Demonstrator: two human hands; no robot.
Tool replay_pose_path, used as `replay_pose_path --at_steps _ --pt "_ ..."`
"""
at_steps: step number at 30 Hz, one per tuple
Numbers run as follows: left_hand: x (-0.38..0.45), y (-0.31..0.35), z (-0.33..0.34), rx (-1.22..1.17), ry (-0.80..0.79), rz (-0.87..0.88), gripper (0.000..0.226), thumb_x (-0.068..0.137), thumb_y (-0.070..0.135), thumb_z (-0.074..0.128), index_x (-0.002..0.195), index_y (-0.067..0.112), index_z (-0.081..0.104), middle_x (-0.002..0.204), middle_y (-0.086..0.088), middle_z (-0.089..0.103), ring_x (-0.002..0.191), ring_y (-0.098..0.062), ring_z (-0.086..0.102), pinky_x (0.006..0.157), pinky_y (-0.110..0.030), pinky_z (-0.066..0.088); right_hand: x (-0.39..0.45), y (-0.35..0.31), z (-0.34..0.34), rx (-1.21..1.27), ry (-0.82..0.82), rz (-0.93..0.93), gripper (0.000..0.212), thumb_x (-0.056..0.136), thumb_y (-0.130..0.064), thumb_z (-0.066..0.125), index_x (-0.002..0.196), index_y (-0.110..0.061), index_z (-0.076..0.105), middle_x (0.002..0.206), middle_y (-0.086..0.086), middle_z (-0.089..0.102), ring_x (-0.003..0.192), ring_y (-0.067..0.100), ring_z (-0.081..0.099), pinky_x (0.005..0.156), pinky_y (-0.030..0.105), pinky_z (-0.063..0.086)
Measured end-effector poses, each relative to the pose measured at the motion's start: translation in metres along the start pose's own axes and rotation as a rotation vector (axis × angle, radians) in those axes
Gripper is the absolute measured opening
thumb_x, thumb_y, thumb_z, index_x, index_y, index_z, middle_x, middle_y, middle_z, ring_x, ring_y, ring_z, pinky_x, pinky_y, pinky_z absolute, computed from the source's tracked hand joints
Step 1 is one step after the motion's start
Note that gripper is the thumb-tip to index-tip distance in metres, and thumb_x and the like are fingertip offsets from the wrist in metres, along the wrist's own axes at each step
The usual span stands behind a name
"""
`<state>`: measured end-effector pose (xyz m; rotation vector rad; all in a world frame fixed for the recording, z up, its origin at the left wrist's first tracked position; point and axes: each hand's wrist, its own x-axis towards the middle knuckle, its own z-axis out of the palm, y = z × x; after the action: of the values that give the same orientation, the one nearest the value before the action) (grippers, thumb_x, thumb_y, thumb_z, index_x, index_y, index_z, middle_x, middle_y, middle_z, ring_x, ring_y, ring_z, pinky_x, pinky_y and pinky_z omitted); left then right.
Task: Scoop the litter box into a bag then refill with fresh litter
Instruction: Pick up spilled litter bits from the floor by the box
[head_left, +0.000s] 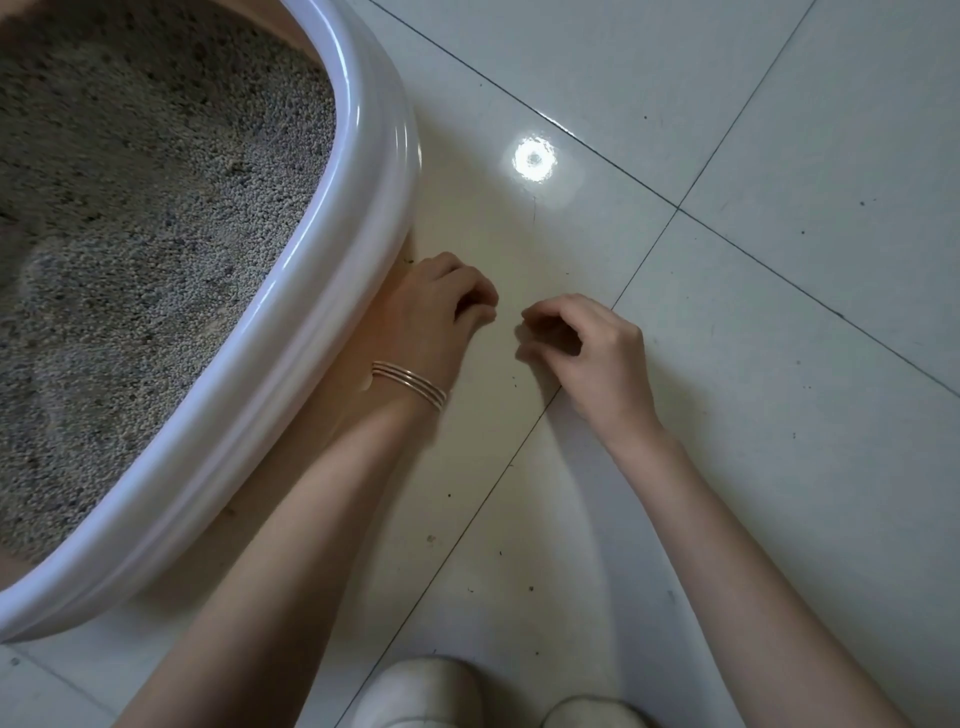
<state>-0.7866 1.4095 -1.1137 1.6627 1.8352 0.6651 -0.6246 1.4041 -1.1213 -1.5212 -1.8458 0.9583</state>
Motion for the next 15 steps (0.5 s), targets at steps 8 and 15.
replay_pose_path --at_steps 8,15 --pt "0.0 0.003 0.004 0.133 -0.022 0.066 0.004 0.072 0.009 0.066 0.074 0.007 0.063 0.078 -0.01 0.06 0.076 -0.023 0.052 0.063 -0.017 0.024 0.005 0.0 0.004 -0.039 0.046 -0.037 0.015 0.069 -0.007 0.076 0.083 -0.008 0.069 0.08 0.0 0.069 0.073 0.009 0.061 0.068 0.031 0.052" --pt "-0.014 -0.004 0.001 -0.223 0.077 -0.11 0.029 0.062 0.001 0.074 0.089 0.007 0.065 0.091 -0.005 0.056 0.074 0.01 0.053 0.067 -0.004 0.039 -0.002 0.008 -0.002 -0.082 0.077 -0.006 0.024 0.064 -0.012 0.08 0.086 -0.007 0.071 0.086 0.004 0.063 0.073 0.003 0.05 0.066 0.011 0.041"
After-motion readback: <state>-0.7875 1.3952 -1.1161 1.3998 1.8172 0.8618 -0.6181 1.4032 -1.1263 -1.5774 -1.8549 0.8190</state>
